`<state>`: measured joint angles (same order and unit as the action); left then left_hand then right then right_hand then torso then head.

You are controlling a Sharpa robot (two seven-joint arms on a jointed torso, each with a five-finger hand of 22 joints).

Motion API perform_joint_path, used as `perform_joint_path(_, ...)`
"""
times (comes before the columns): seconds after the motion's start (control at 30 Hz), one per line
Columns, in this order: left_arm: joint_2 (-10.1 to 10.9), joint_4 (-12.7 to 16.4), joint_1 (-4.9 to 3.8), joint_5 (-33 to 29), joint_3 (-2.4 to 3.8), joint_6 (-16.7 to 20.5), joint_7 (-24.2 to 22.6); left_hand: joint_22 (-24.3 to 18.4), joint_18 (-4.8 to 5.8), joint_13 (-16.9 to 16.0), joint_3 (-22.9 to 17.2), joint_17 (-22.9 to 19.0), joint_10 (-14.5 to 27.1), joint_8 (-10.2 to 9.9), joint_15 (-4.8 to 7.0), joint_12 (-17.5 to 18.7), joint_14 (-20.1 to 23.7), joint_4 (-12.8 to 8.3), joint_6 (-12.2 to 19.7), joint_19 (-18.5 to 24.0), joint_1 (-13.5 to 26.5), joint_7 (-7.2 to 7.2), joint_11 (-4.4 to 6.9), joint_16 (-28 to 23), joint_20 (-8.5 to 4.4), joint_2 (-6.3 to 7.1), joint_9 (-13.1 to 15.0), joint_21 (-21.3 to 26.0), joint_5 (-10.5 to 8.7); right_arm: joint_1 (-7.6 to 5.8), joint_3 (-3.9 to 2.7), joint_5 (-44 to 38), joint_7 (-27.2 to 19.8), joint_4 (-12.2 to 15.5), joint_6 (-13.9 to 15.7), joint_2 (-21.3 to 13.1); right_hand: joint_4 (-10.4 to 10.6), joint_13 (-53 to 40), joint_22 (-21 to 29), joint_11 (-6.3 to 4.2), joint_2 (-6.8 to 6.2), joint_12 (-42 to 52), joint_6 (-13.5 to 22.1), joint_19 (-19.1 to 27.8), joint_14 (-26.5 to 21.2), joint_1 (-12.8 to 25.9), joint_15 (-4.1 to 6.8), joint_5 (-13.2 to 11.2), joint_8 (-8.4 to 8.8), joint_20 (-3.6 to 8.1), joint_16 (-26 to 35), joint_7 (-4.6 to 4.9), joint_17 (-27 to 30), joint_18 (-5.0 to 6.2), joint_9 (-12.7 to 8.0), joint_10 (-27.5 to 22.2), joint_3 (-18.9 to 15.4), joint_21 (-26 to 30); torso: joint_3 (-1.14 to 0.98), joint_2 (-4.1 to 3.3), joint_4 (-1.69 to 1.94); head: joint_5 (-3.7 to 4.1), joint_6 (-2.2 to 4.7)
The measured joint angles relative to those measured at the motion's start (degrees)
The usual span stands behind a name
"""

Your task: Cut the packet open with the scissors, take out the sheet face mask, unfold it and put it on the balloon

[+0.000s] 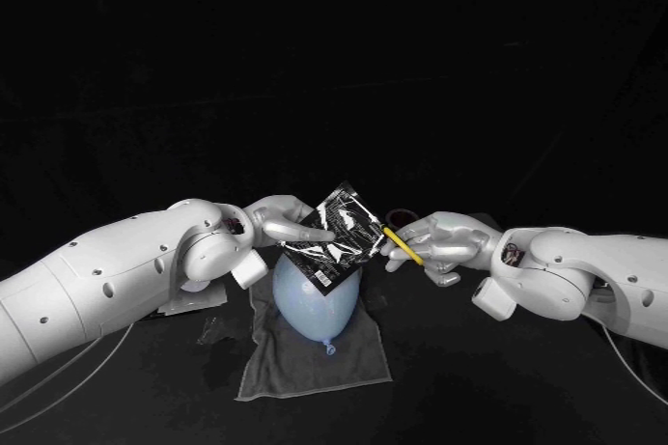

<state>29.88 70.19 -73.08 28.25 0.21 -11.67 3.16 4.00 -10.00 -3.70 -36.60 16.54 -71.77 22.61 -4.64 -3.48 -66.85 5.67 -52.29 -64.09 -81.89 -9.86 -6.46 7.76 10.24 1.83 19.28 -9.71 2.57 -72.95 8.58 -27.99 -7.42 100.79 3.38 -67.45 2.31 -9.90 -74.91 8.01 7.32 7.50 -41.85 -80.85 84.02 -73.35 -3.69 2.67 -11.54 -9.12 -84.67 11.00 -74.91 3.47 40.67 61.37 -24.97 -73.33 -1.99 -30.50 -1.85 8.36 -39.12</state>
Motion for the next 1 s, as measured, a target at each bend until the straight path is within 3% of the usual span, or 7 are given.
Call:
perform_joint_path(0.2, 0.05, -0.07, 0.00, 0.62, -0.08, 0.04, 0.00, 0.00, 0.01, 0.00, -0.16, 0.05, 0.00, 0.00, 0.00, 0.00, 0.00, -0.16, 0.01, 0.00, -0.03, 0.01, -0.01, 0.00, 0.00, -0.03, 0.00, 0.00, 0.00, -0.96, 0.09, 0.15, 1.08, -0.31, -1.48, -0.52, 0.15, 0.00, -0.02, -1.06, 0.00, 1.77, -2.41, -1.24, 0.00, 0.00, 0.87, 0.00, -1.48, 0.83, -0.57, 0.21, -0.04, -0.02, -0.21, 3.24, -0.15, -2.22, 0.00, 0.00, -0.01, -0.04, -0.05)
perform_joint_path(0.4, 0.09, -0.14, 0.02, 1.10, -0.15, 0.11, 0.02, 0.00, 0.05, 0.00, -0.16, 0.05, 0.01, 0.00, 0.00, 0.00, 0.00, -0.16, 0.02, 0.00, -0.11, 0.02, -0.01, 0.00, 0.00, -0.10, 0.00, 0.00, -0.06, -1.48, 0.17, 0.30, 1.81, -0.68, -2.37, -1.14, 0.15, -0.75, -0.04, -2.42, 0.98, 3.58, -5.33, -2.38, -0.01, -0.98, 2.32, 0.00, -2.74, 1.97, -0.91, -1.26, -0.04, -0.03, -0.43, 7.19, -0.15, -4.47, -0.02, 0.03, -0.03, -0.12, -0.01)
perform_joint_path(0.53, 0.14, -0.14, 0.02, 1.45, -0.20, 0.16, 0.03, 0.00, 0.08, -0.04, -0.16, 0.24, -0.21, 0.00, 0.00, 0.00, 0.00, -0.16, 0.03, -0.21, -0.13, 0.03, -0.20, 0.00, 0.22, -0.14, 0.00, -0.22, -0.07, -1.71, 0.20, 0.36, 2.14, -0.86, -2.73, -1.45, 0.16, -1.37, -0.04, -3.20, 1.38, 4.20, -6.46, -2.78, -0.18, -1.38, 2.69, 0.00, -3.07, 2.38, -0.92, -1.98, -0.04, -0.04, -0.41, 8.85, -0.16, -5.06, -0.04, 0.03, -0.05, -0.13, 0.02)
perform_joint_path(1.0, 0.28, 0.18, 0.01, 2.93, -0.23, 0.13, 0.03, 0.00, 0.18, -0.06, -0.16, 0.32, -0.43, 0.00, 0.20, 0.02, -0.23, -0.16, 0.33, -0.42, 0.11, 0.13, 0.02, 0.22, 0.00, -0.38, 0.00, -0.22, 0.00, -1.86, 0.30, 0.51, 2.53, -0.95, -3.07, -1.24, 0.15, -1.53, -0.01, -3.40, 1.44, 4.20, -6.84, -2.83, 0.02, -1.44, 2.88, 0.00, -3.30, 2.44, -0.88, -1.96, 0.01, -0.04, -0.36, 9.06, -0.16, -5.12, -0.03, -0.01, -0.02, 0.04, 0.17)
